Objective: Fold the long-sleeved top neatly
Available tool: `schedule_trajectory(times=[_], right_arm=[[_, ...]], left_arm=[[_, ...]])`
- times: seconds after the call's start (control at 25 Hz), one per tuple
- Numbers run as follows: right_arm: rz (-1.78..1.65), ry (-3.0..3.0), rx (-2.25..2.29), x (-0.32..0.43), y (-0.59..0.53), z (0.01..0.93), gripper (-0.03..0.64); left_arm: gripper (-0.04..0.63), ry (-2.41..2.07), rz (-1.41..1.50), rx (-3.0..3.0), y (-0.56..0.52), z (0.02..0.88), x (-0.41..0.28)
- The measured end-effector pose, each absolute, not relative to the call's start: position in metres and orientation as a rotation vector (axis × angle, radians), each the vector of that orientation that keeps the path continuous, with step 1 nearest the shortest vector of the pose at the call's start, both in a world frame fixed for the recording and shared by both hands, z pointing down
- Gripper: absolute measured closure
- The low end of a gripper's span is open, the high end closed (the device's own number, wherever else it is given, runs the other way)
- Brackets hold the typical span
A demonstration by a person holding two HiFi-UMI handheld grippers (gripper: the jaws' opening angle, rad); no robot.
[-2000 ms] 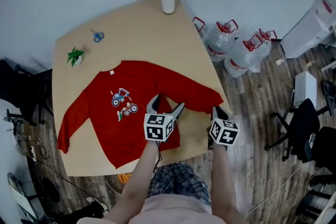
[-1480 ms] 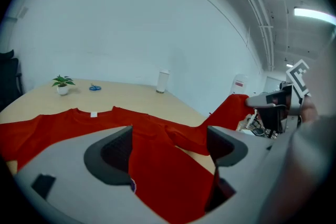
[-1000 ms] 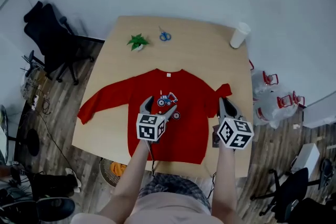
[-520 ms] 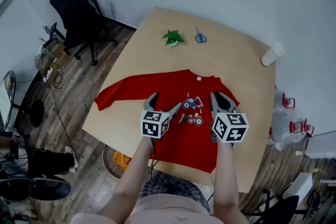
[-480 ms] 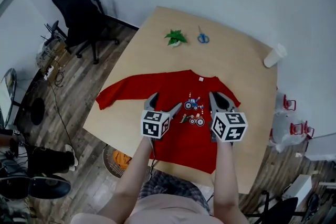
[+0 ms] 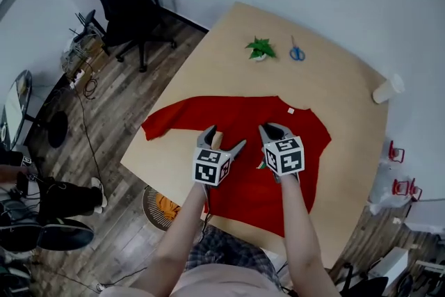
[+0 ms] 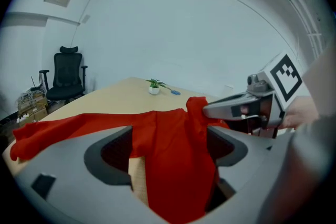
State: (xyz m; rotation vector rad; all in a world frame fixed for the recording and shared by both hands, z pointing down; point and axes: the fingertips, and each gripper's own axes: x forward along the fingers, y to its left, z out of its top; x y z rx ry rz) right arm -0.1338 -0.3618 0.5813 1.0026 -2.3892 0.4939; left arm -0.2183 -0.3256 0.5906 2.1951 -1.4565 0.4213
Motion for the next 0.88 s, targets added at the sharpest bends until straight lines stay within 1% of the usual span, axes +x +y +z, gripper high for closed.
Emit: schedule_trajectory(times=[0.32, 0.52, 0.72, 0.84, 0.88], right_arm=[[0.550, -2.305, 0.947, -0.158, -0.373, 0.636, 0.586], [0.608, -2.339, 0.950, -0.170, -0.376, 0.640, 0.572], [0.650, -2.389, 0.885, -0.198, -0.375, 0.637, 0.517], [0.688, -2.404, 0.843, -0.214, -0.372, 0.641, 0.449], [0.697, -2.411, 0.835, -0.217, -0.371, 0.641, 0.440]], left_arm=[[0.155, -1.474, 0.428, 2.148, -0.318, 0.605, -0.238], [0.155, -1.488, 0.427, 2.132, -0.314, 0.607, -0.248], [0.155, -1.514, 0.421, 2.108, -0.309, 0.606, -0.263], [0.155, -1.545, 0.411, 2.092, -0.306, 0.605, -0.274], [0.155, -1.553, 0.409, 2.085, -0.304, 0.604, -0.277]])
